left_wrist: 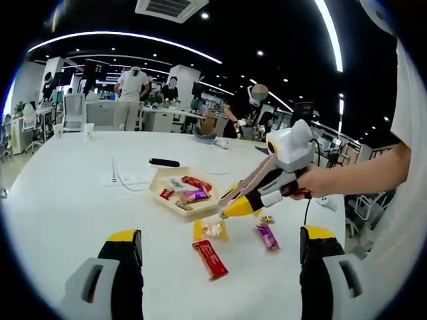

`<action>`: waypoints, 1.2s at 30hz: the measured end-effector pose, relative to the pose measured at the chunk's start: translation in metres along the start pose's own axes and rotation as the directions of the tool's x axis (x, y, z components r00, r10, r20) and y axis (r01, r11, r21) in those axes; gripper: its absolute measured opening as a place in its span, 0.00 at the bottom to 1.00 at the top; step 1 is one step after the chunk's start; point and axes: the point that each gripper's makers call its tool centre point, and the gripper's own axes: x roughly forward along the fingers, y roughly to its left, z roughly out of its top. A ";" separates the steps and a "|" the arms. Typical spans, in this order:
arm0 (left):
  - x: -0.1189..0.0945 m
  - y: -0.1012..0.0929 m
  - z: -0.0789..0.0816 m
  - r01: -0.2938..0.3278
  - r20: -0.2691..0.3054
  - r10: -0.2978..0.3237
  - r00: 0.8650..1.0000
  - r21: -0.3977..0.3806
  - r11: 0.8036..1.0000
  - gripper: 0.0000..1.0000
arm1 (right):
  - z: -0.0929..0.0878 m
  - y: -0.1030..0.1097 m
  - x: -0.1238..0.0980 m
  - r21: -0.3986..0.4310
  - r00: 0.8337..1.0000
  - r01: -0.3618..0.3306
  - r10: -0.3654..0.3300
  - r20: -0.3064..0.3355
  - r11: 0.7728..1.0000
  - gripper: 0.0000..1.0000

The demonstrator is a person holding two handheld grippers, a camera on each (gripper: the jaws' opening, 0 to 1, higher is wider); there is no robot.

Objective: Place the target food into the container with the food tongs after gripping and lifting it, then release it inside without dropping or visibly crushing the food.

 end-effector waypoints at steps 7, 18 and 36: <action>-0.002 0.000 0.002 -0.007 0.007 0.007 1.000 0.003 1.000 0.99 | 0.001 0.001 0.002 -0.007 1.000 0.012 -0.012 0.005 1.000 0.29; -0.012 0.005 0.003 -0.038 0.023 0.038 0.999 0.006 0.999 0.99 | 0.001 0.005 0.003 -0.060 1.000 0.030 -0.030 -0.005 0.998 0.29; -0.012 0.005 0.005 -0.055 0.027 0.054 0.998 0.014 0.998 0.99 | -0.020 0.002 0.015 -0.091 0.996 0.009 -0.018 -0.093 0.996 0.29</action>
